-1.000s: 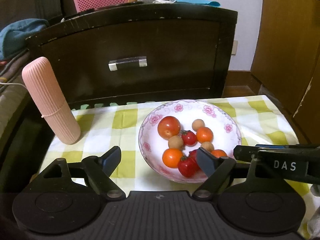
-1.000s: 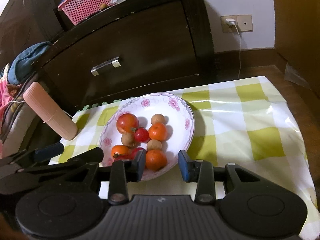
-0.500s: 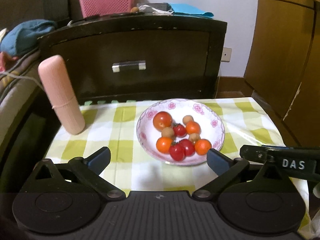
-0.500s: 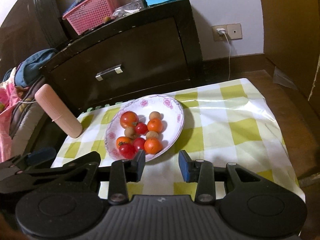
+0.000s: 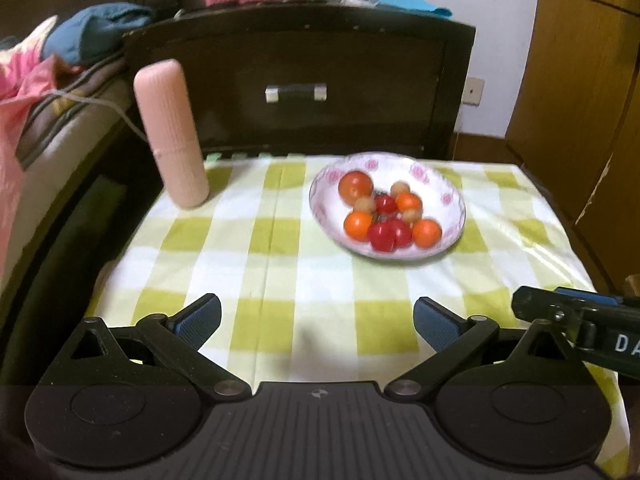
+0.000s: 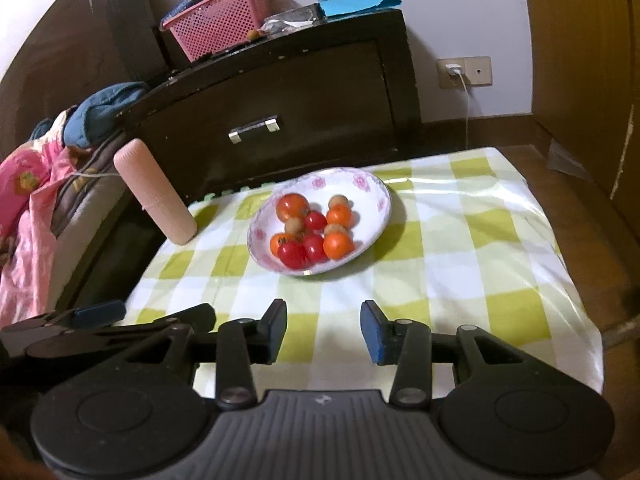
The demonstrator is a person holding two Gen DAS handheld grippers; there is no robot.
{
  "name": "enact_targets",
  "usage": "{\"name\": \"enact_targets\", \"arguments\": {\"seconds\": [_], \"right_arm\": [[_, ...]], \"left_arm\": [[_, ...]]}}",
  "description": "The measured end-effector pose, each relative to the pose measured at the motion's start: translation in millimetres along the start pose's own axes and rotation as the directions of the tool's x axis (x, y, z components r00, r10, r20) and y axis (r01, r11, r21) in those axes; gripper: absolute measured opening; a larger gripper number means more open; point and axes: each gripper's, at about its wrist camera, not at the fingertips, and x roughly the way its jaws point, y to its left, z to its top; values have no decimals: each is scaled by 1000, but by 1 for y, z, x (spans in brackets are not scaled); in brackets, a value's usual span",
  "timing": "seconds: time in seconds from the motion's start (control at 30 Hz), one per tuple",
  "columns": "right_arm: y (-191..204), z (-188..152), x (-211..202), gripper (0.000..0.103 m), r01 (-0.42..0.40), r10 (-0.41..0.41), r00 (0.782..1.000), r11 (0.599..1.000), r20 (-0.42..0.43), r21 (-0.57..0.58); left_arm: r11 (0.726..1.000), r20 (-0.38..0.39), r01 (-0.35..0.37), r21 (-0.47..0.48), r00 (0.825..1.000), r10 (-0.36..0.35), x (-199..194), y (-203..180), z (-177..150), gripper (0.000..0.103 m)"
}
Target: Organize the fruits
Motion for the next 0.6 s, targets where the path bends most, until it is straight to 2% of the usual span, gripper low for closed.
{"name": "enact_targets", "arguments": {"seconds": [0.6], "right_arm": [[8,-37,-29,42,-18,18,999,1000,-29,5]], "left_arm": [[999,-29,19,36,999,-18,-36,-2,-32,103]]}}
